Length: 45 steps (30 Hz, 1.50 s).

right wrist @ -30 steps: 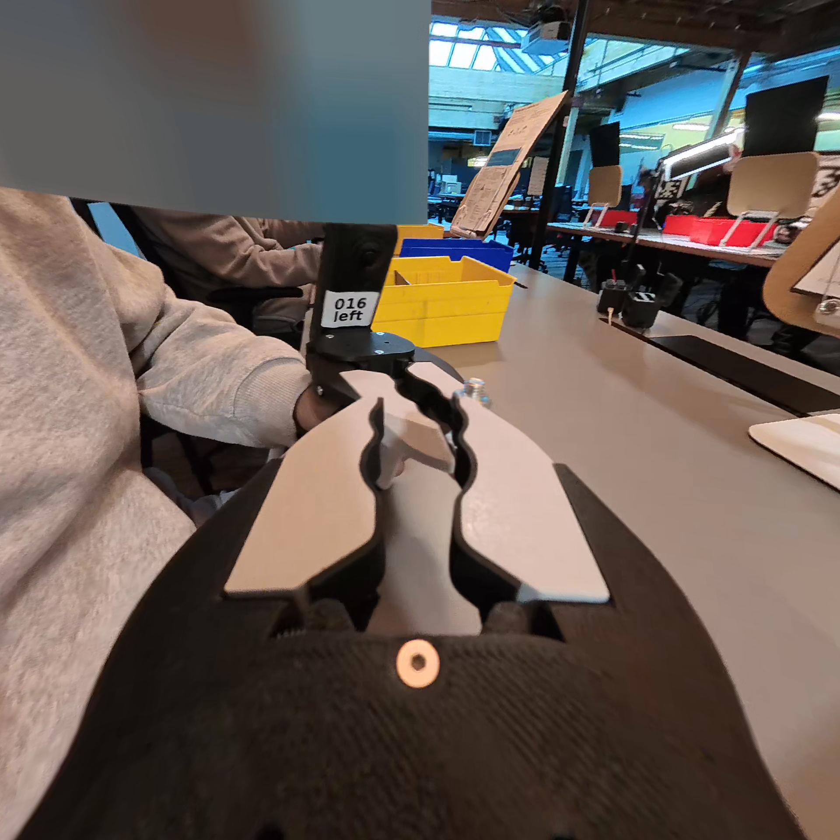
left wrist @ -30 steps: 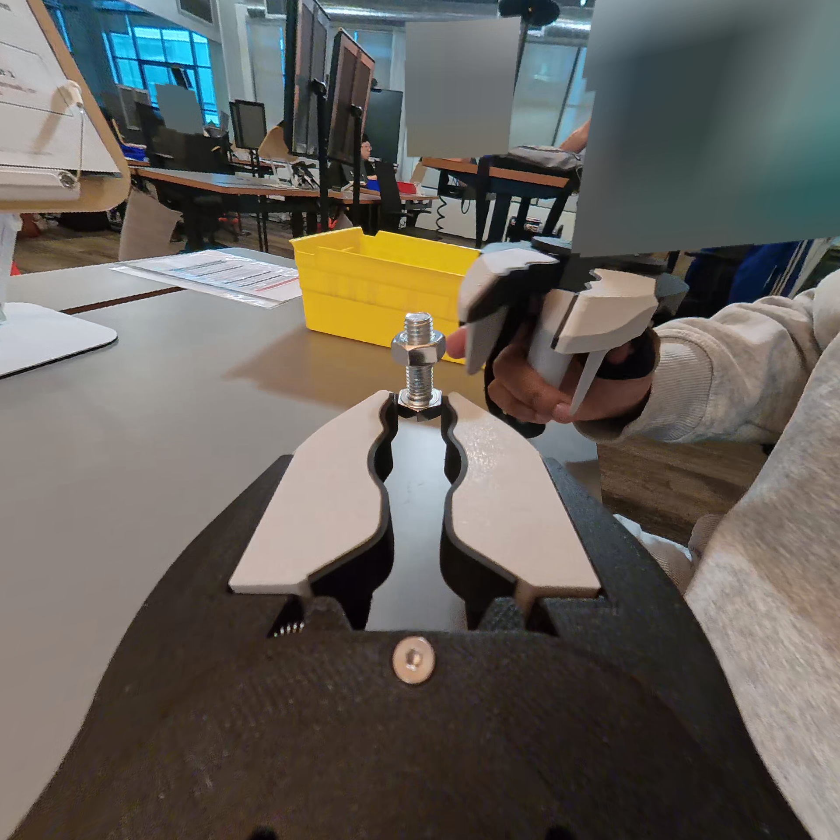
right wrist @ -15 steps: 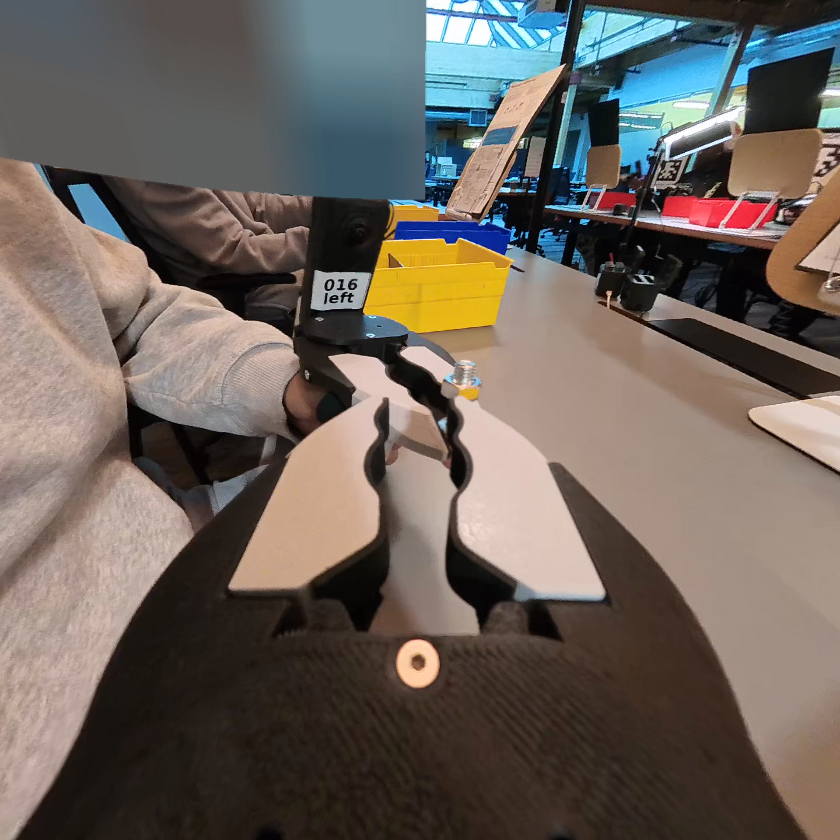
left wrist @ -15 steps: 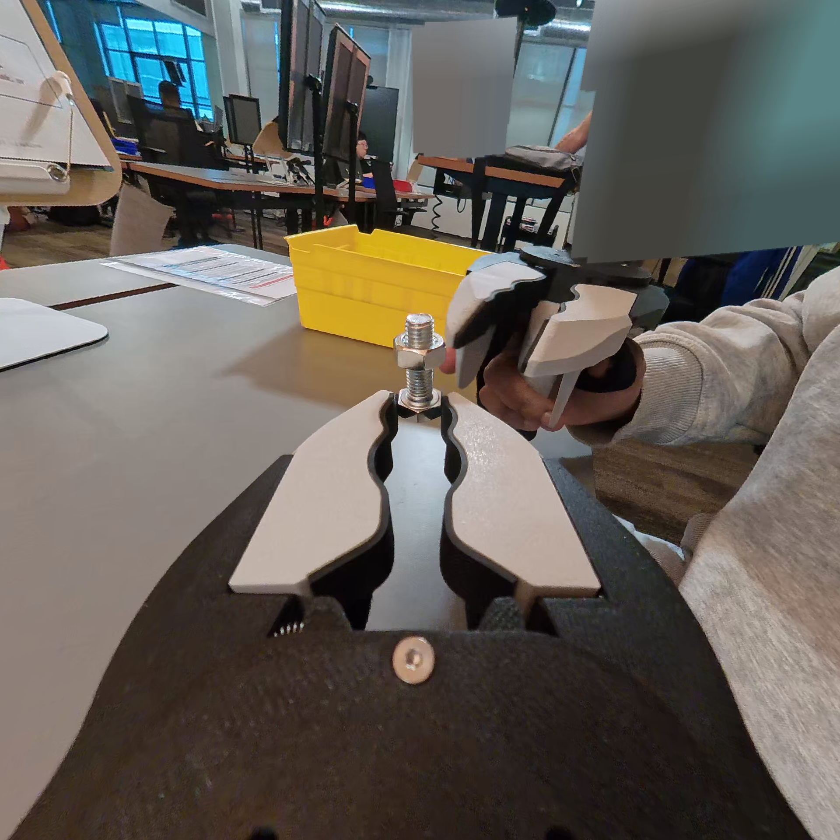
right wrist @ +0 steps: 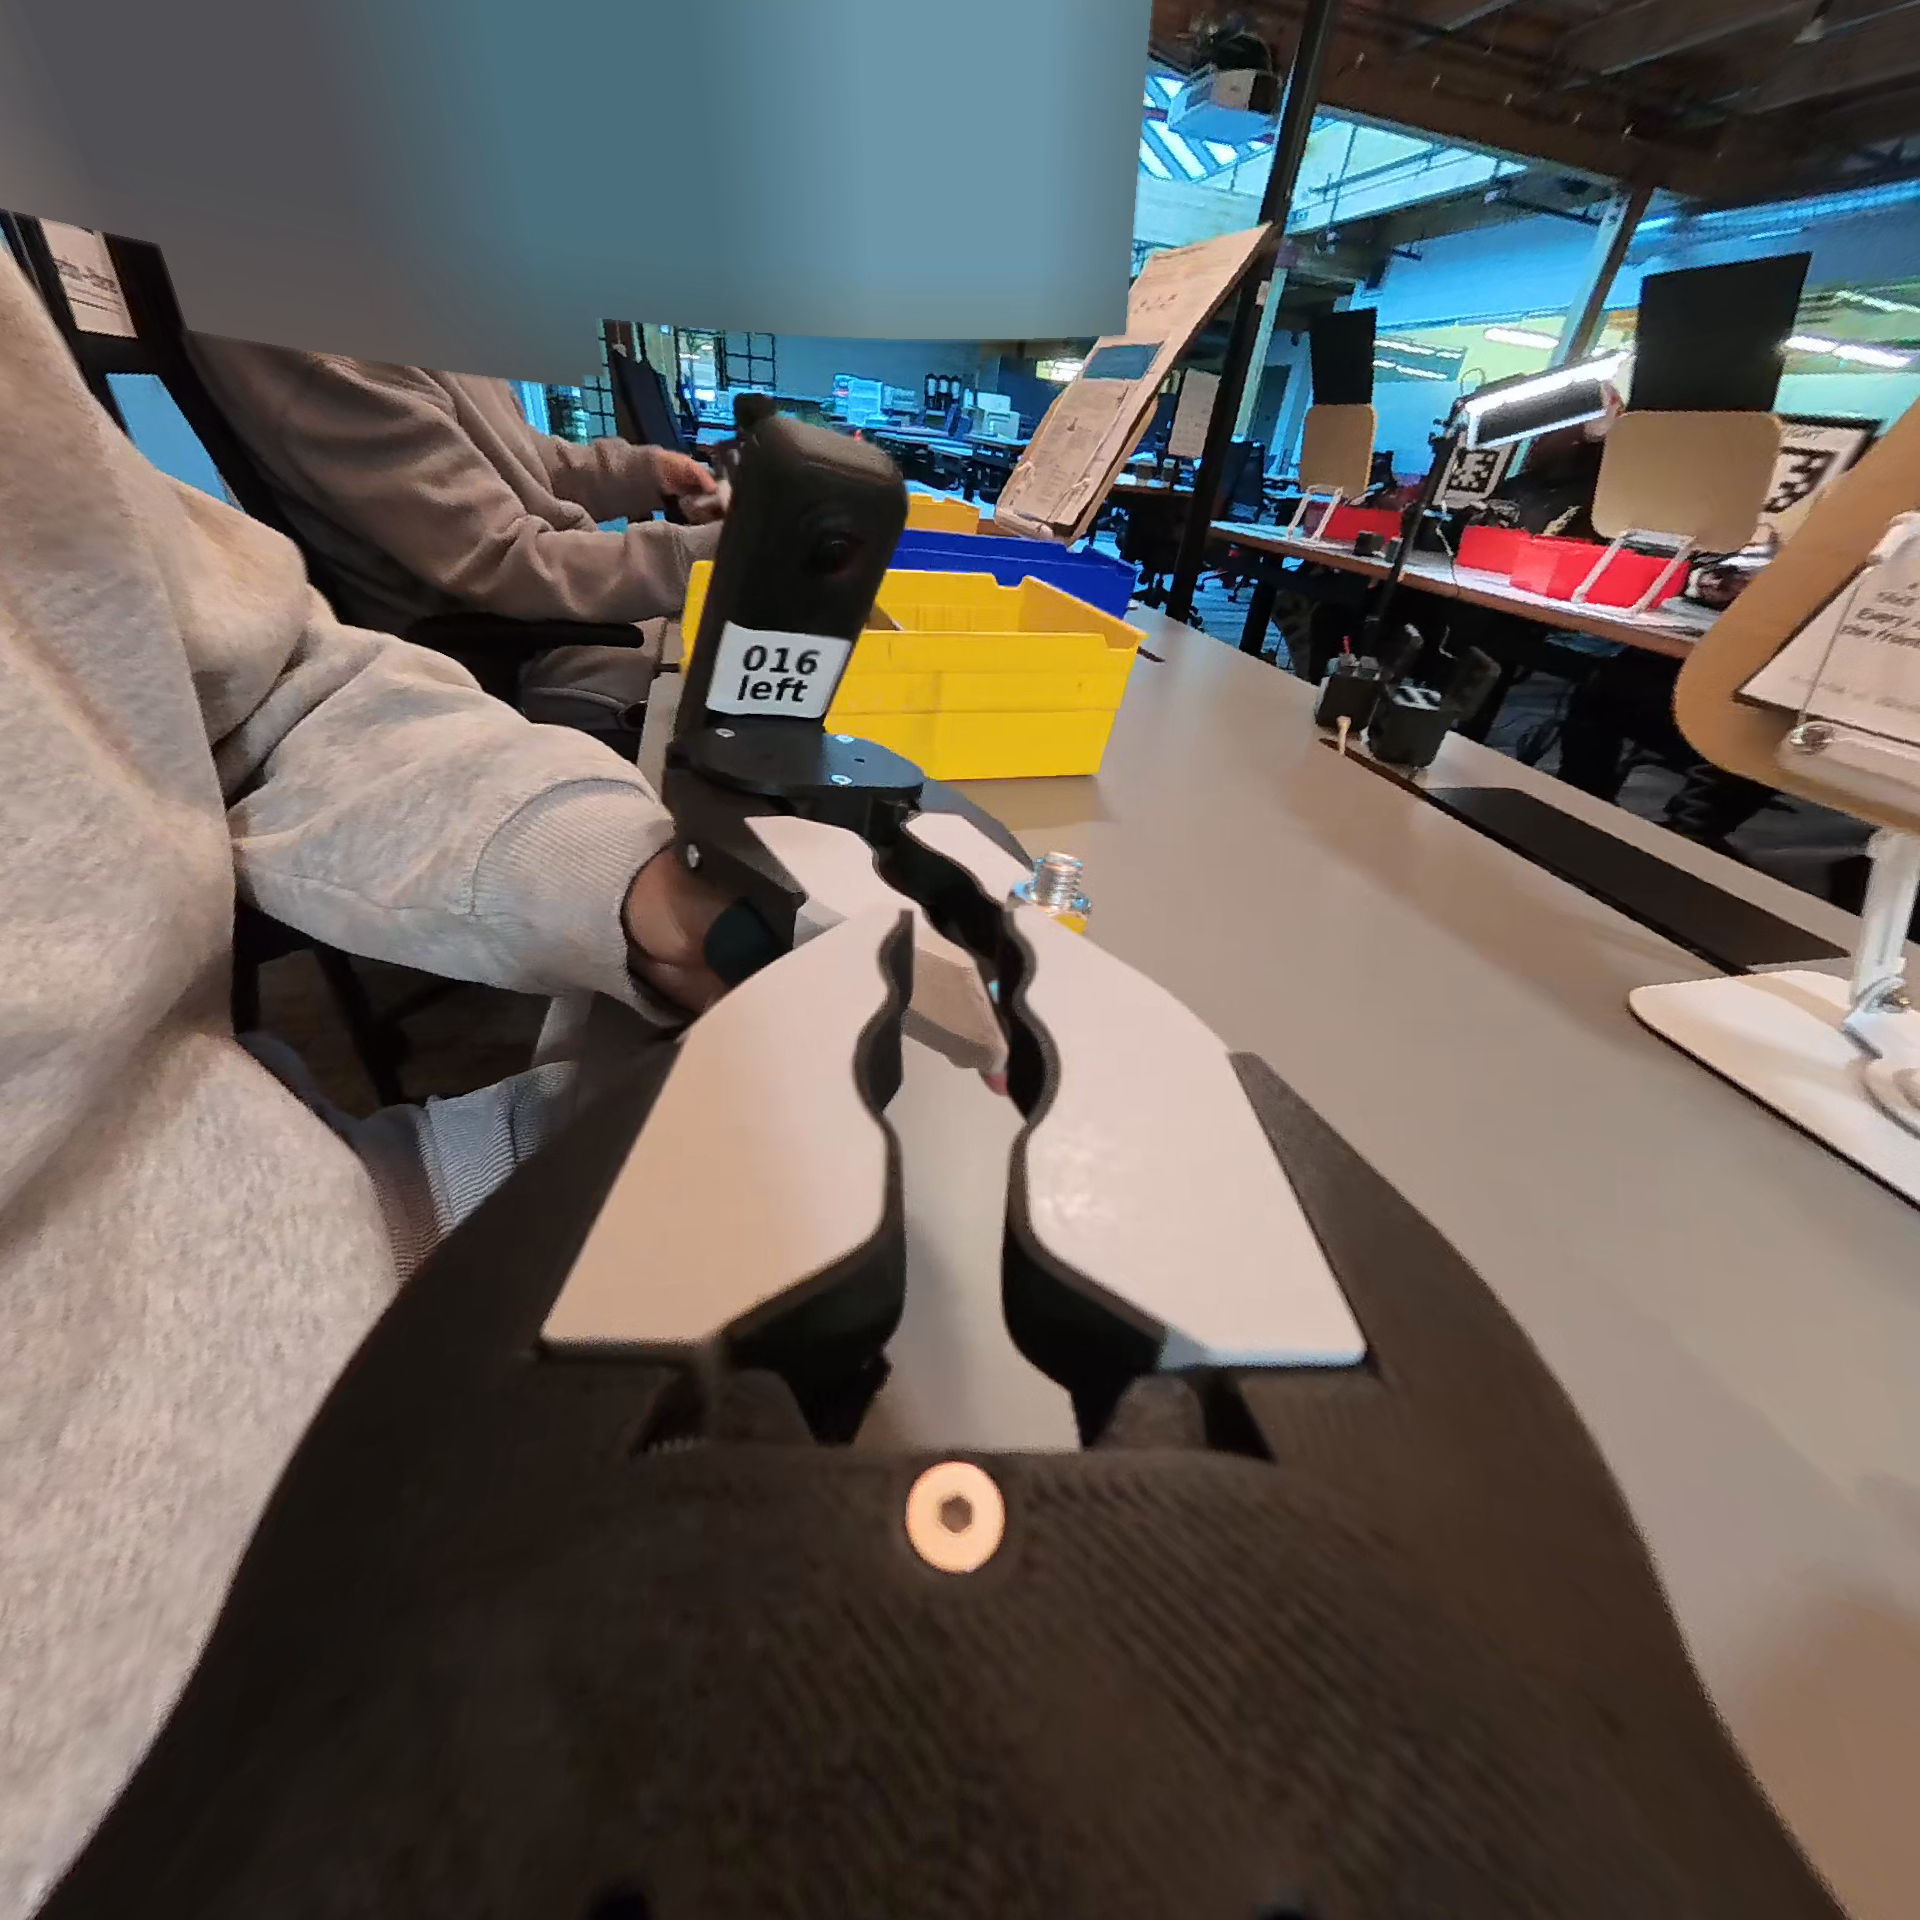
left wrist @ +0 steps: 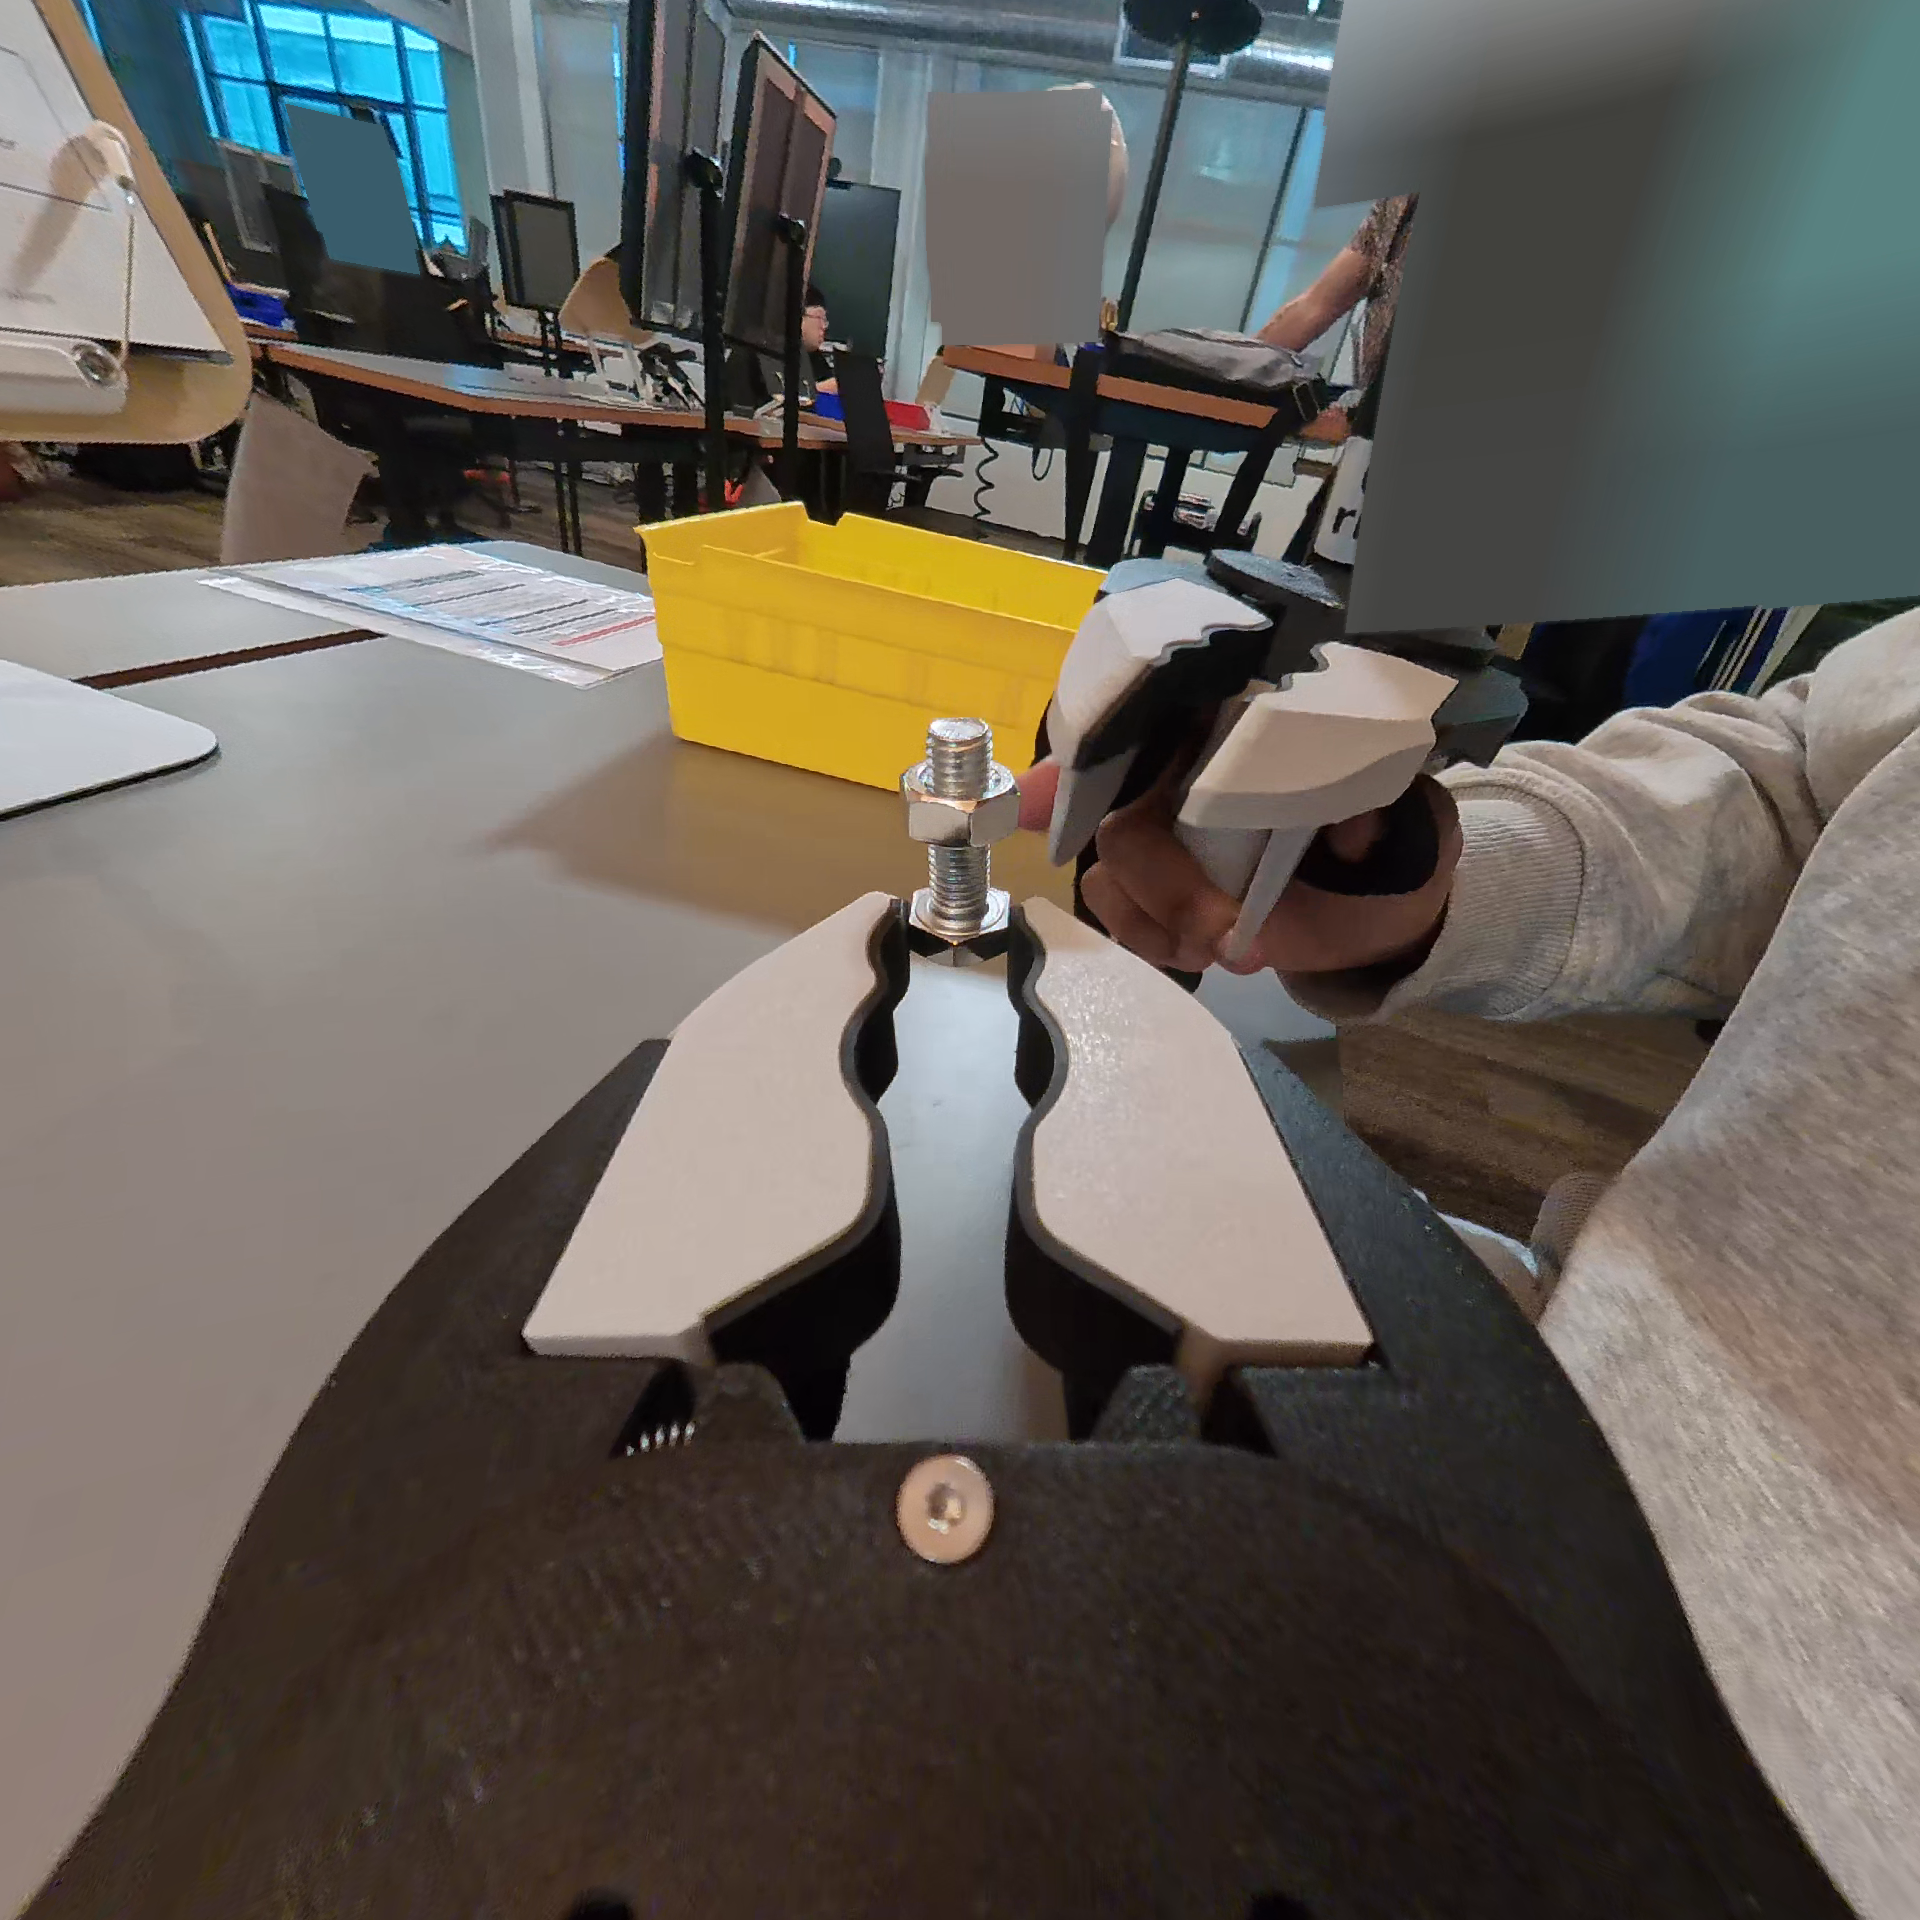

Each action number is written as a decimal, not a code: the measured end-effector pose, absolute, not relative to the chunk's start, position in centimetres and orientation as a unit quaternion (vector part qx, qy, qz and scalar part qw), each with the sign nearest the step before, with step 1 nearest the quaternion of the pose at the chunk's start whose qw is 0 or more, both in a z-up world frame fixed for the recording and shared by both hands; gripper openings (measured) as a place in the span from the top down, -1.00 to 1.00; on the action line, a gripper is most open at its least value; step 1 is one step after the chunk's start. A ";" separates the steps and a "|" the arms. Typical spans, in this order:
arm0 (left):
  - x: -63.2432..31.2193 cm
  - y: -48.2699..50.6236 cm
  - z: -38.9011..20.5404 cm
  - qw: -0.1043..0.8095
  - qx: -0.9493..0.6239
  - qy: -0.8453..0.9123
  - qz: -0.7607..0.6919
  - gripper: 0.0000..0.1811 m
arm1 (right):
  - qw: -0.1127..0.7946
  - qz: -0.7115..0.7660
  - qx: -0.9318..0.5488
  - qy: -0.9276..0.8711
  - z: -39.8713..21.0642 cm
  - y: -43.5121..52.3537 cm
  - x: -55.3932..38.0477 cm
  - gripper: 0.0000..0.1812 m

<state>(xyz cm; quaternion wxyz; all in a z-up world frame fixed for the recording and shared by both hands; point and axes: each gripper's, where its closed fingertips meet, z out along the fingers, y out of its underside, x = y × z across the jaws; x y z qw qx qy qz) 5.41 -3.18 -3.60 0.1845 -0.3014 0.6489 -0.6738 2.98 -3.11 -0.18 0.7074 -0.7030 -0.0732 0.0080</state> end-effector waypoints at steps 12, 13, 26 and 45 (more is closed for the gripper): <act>5.1 -3.7 -3.7 0.192 -0.286 0.662 -0.665 0.80 | 0.692 0.022 -0.719 -0.068 -1.6 -2.3 3.0 0.56; 5.1 -3.6 -3.7 0.192 -0.287 0.661 -0.666 0.80 | 0.690 0.016 -0.719 -0.073 -1.6 -2.4 2.9 0.58; 5.2 -3.7 -3.8 0.192 -0.287 0.663 -0.664 0.80 | 0.679 -0.003 -0.729 -0.086 -1.4 -2.9 2.8 1.00; 4.4 -4.9 -4.4 0.194 -0.260 0.696 -0.641 0.80 | 0.695 -0.013 -0.717 -0.058 -0.5 -2.6 3.3 0.81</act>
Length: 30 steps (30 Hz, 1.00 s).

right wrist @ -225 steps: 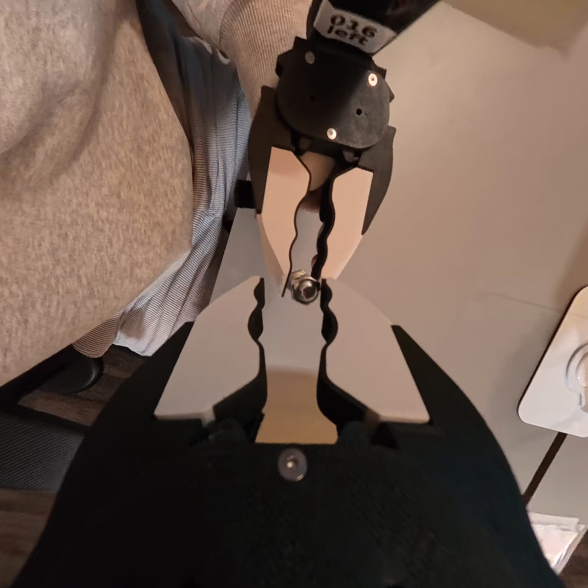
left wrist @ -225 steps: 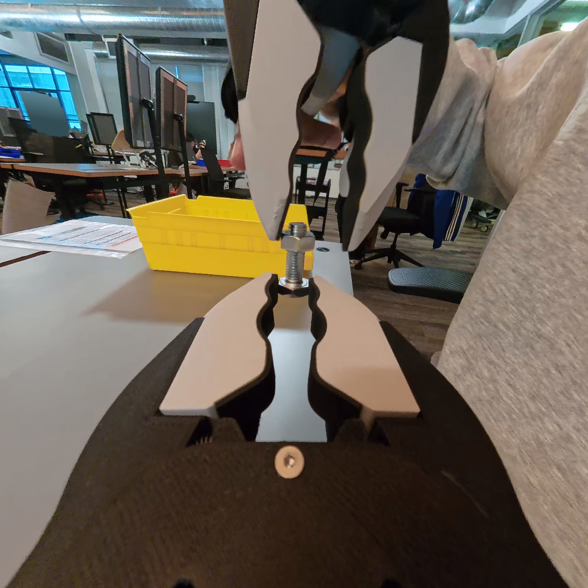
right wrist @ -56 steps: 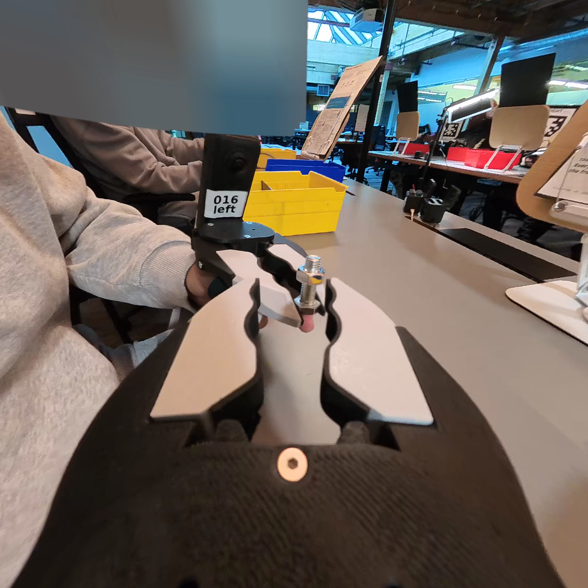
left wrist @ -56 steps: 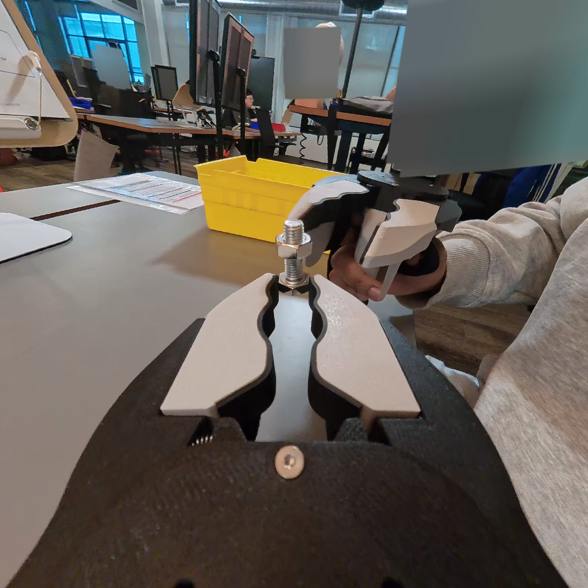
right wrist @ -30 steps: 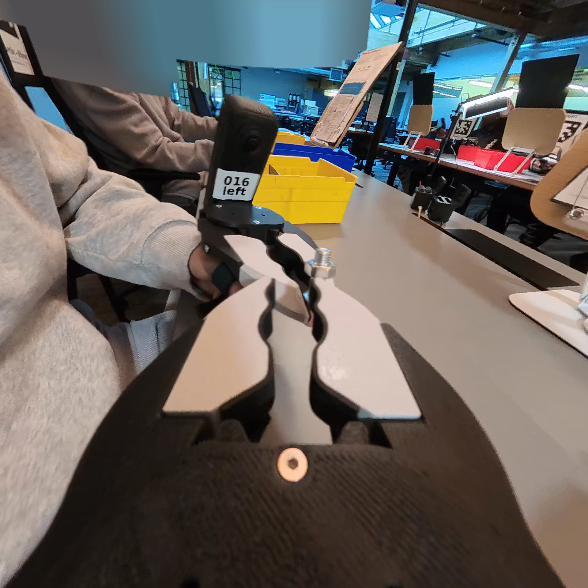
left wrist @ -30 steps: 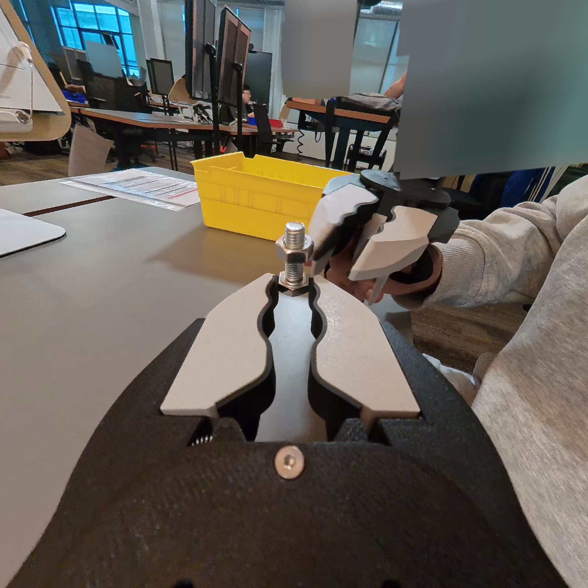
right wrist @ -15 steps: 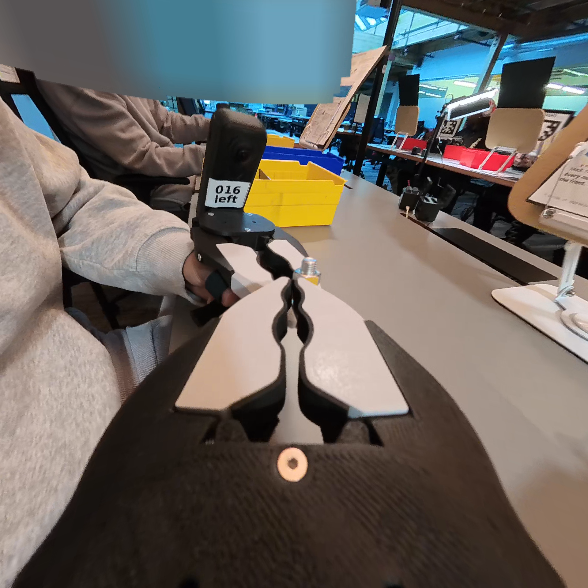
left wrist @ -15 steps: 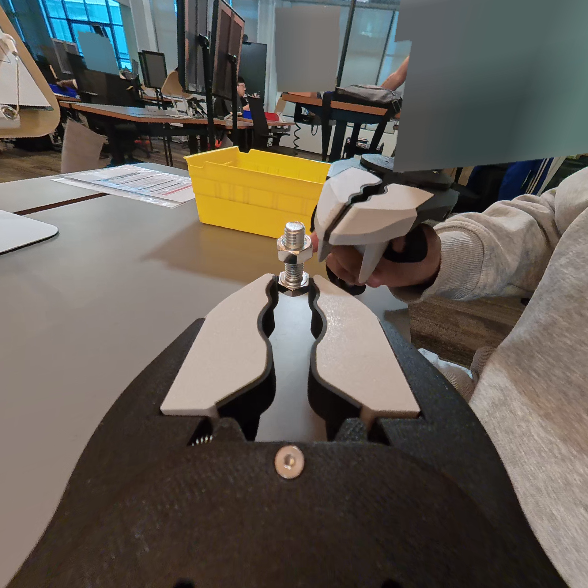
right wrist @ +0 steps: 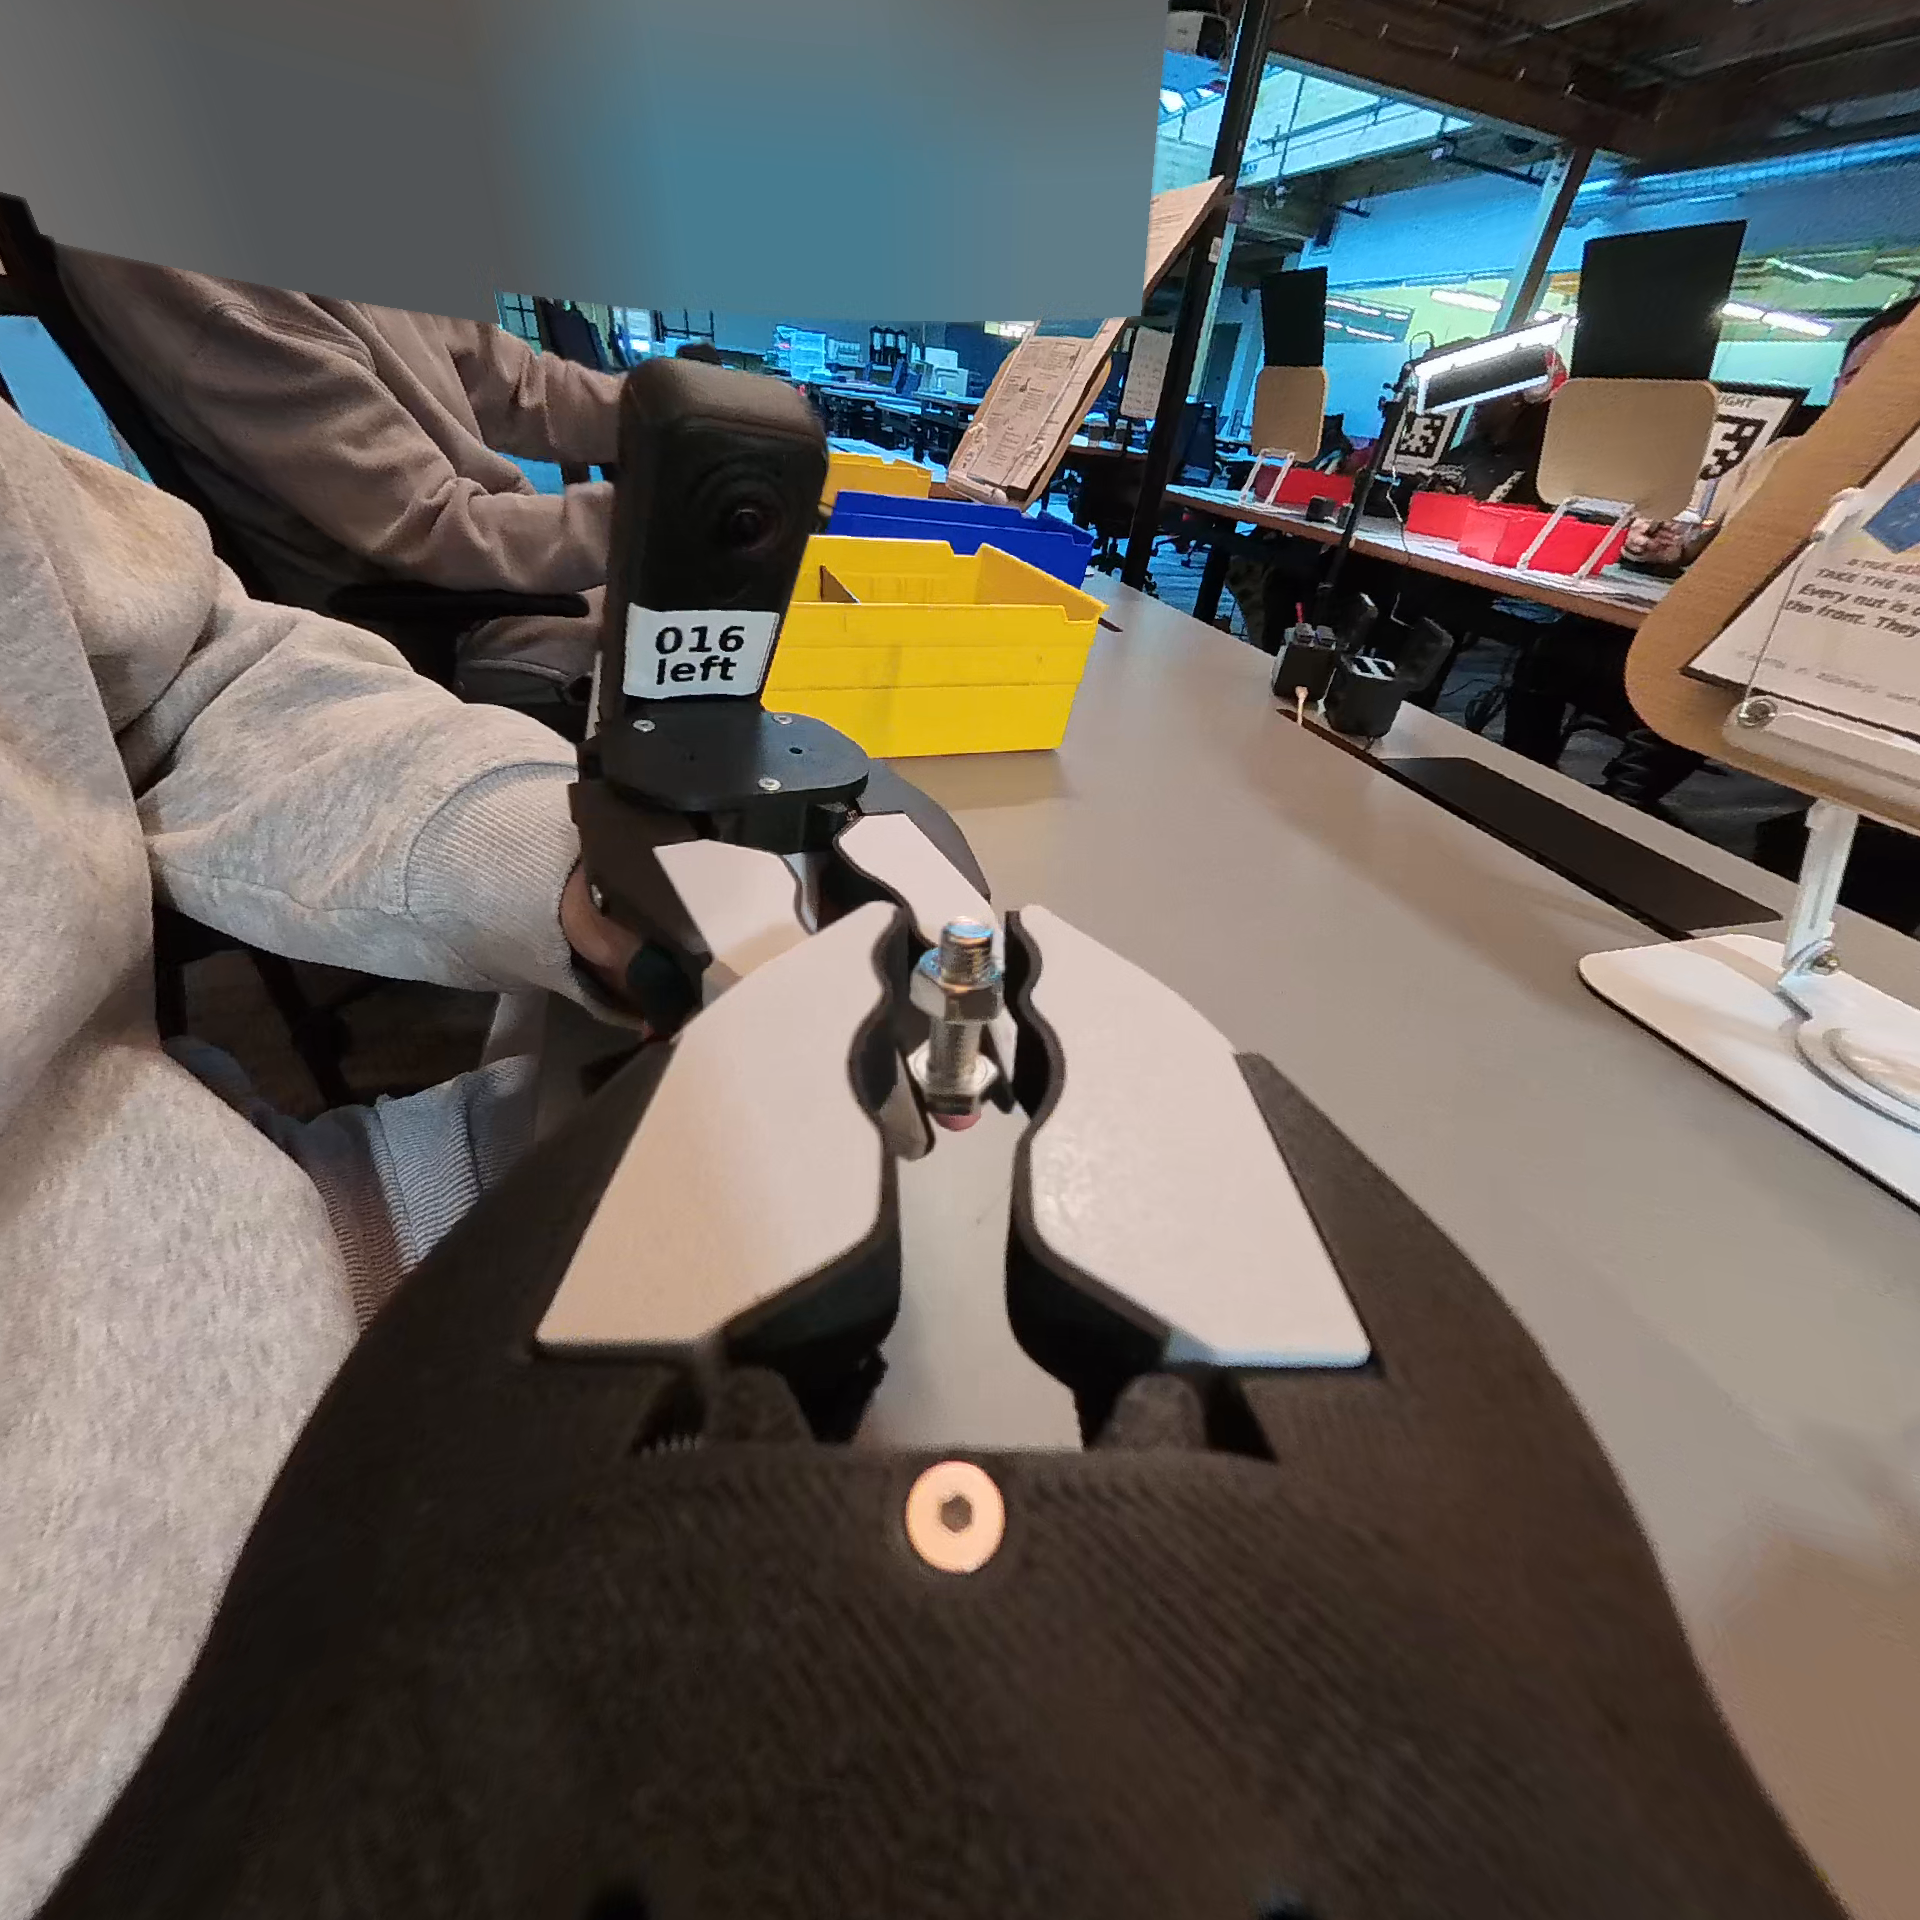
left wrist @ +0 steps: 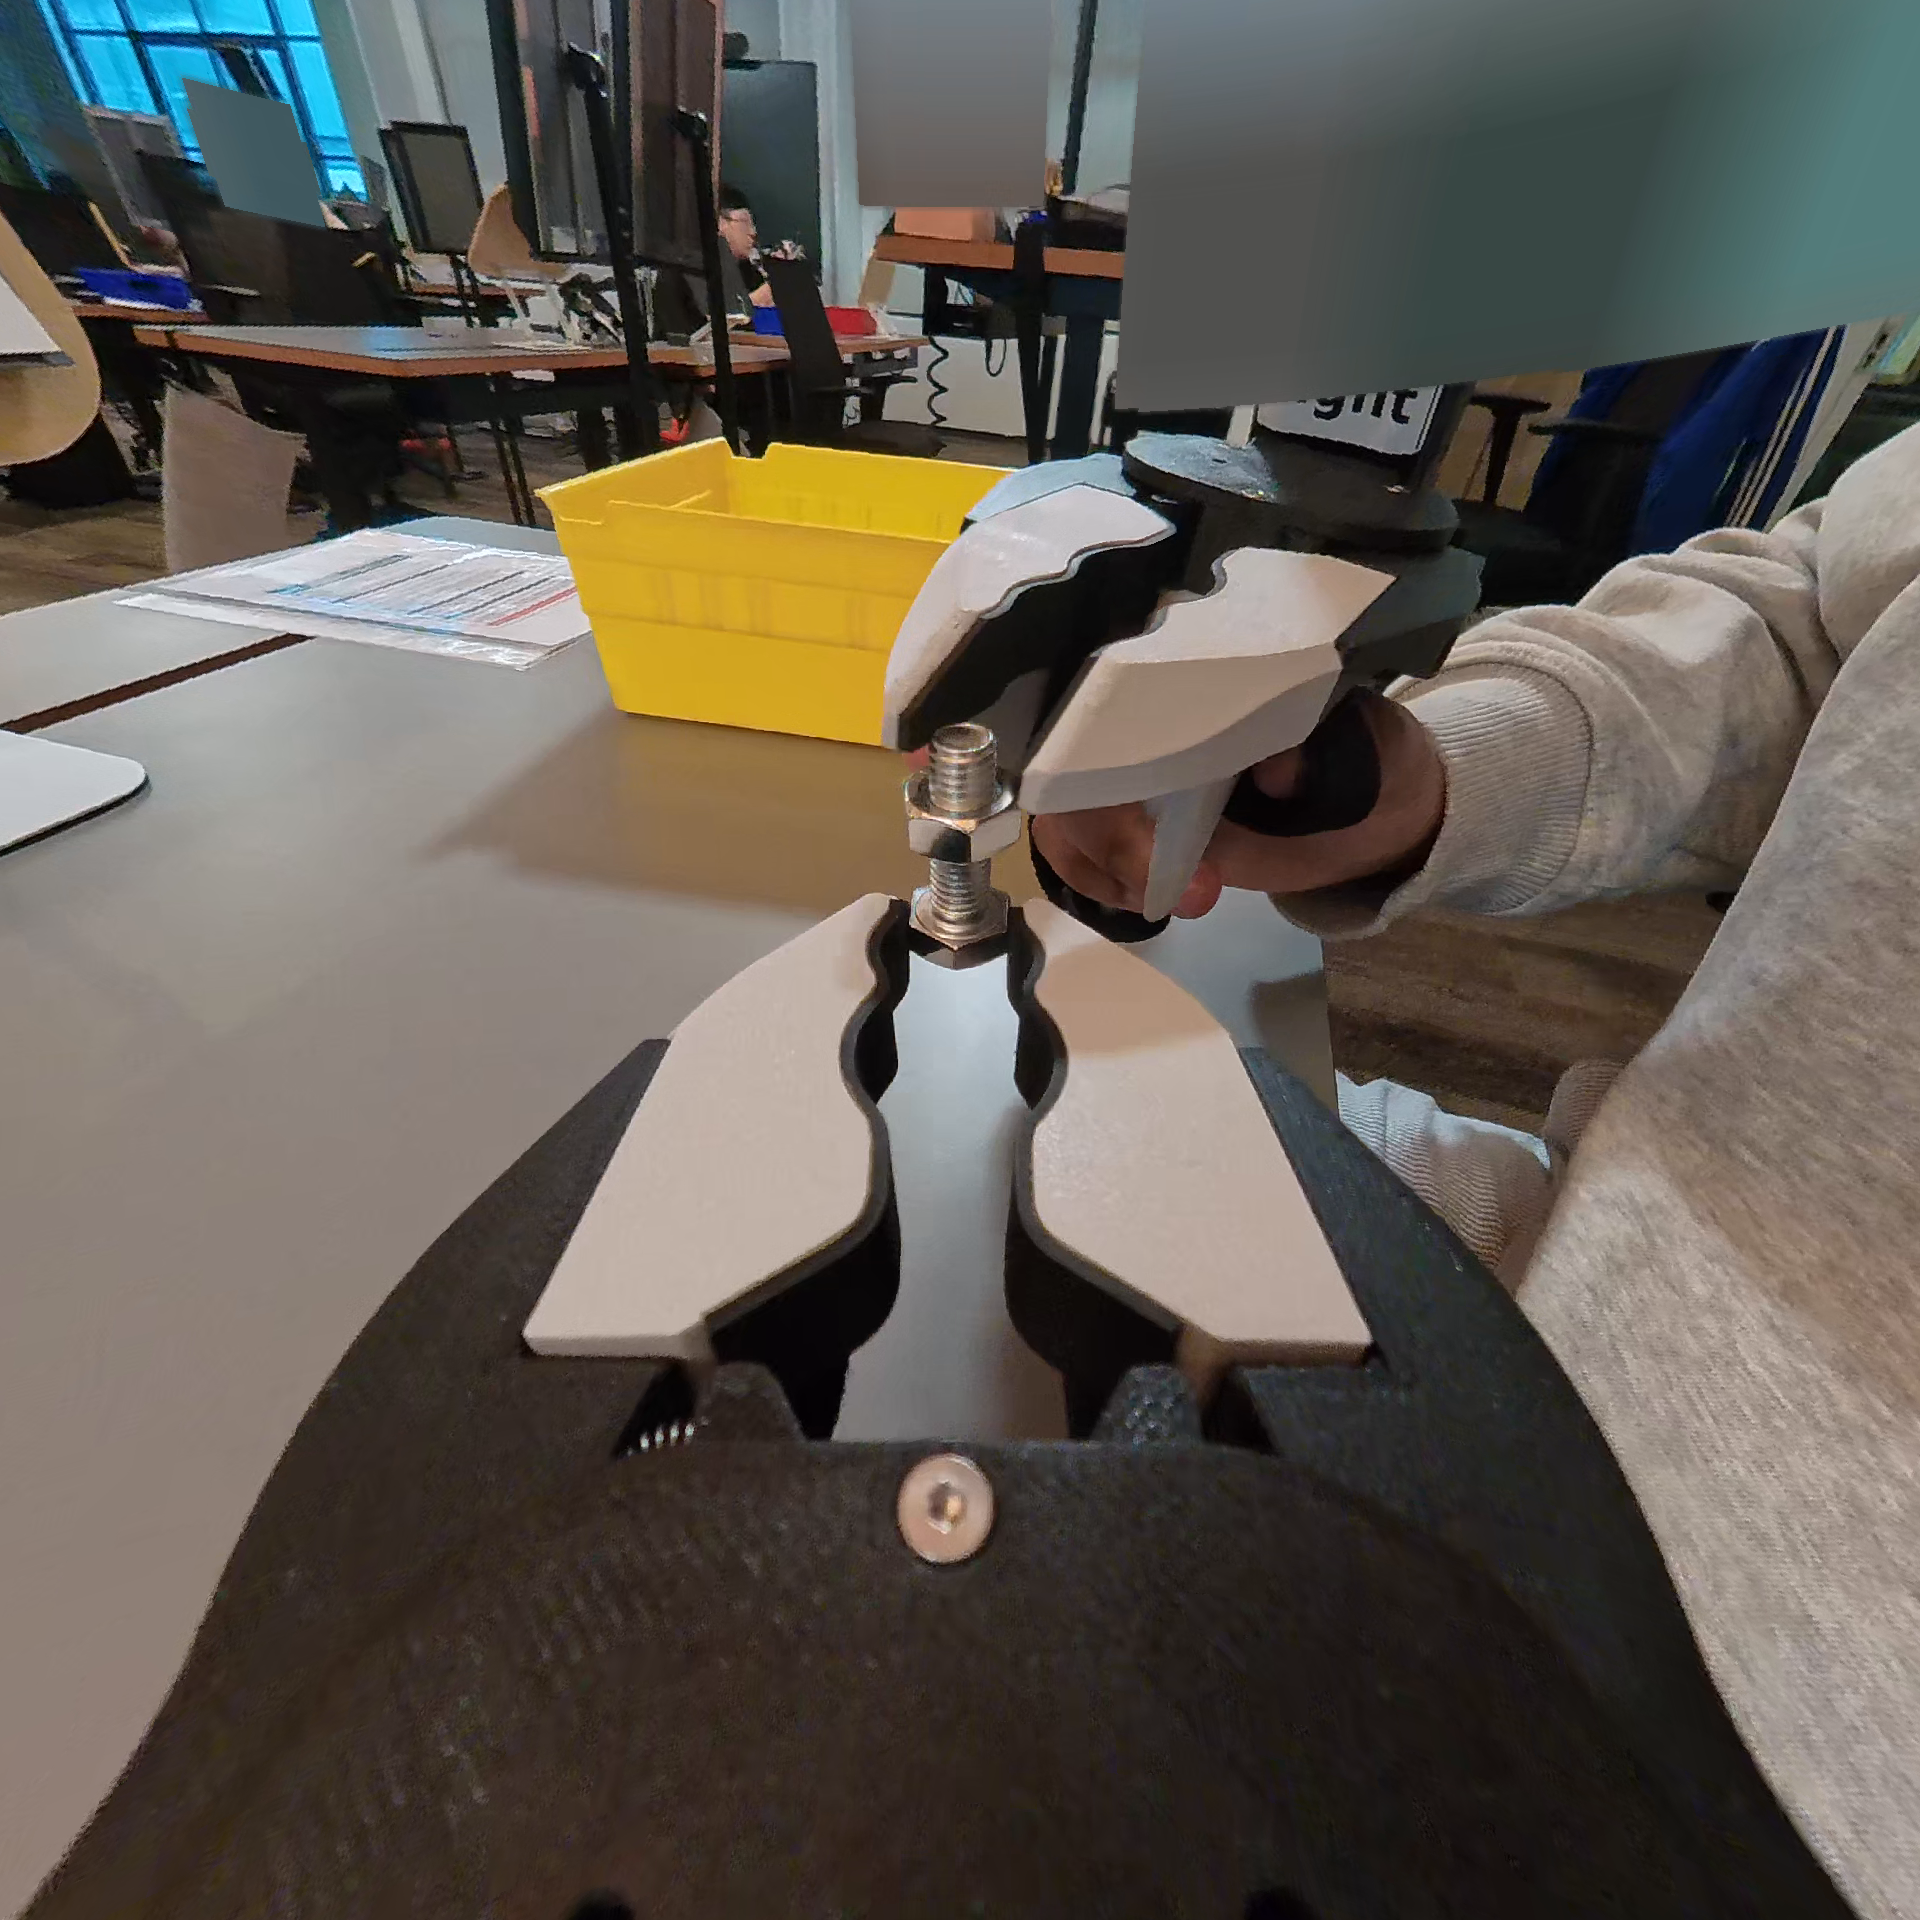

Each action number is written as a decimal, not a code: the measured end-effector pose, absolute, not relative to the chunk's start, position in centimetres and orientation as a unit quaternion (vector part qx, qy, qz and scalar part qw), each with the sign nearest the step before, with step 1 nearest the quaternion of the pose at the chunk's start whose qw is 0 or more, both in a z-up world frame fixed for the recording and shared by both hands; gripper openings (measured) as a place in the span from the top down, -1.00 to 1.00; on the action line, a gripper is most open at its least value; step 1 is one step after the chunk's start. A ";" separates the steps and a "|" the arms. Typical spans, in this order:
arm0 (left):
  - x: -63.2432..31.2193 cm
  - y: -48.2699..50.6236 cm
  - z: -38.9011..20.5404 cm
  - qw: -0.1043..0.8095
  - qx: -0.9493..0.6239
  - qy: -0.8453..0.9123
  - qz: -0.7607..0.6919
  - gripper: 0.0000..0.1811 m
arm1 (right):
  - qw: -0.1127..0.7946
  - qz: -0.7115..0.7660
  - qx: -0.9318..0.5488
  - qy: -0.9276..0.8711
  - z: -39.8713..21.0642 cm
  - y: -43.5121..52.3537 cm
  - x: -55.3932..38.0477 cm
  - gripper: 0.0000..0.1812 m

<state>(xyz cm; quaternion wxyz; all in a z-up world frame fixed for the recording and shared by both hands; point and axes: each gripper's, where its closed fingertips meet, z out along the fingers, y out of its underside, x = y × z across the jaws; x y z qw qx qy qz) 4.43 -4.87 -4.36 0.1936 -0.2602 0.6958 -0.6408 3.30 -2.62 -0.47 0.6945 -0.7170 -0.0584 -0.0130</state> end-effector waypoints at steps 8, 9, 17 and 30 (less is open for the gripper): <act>4.4 -4.9 -4.4 0.194 -0.259 0.698 -0.639 0.80 | 0.693 0.007 -0.720 -0.045 -0.6 -2.7 3.6 0.89; 4.4 -4.9 -4.4 0.194 -0.259 0.698 -0.639 0.80 | 0.693 0.007 -0.719 -0.044 -0.6 -2.7 3.6 0.89; 4.5 -4.8 -4.3 0.191 -0.263 0.693 -0.643 0.80 | 0.697 0.023 -0.716 -0.027 -0.5 -2.8 4.1 0.89; 4.5 -4.6 -4.2 0.186 -0.267 0.688 -0.649 0.80 | 0.710 0.019 -0.704 -0.025 -0.2 -2.7 4.2 0.77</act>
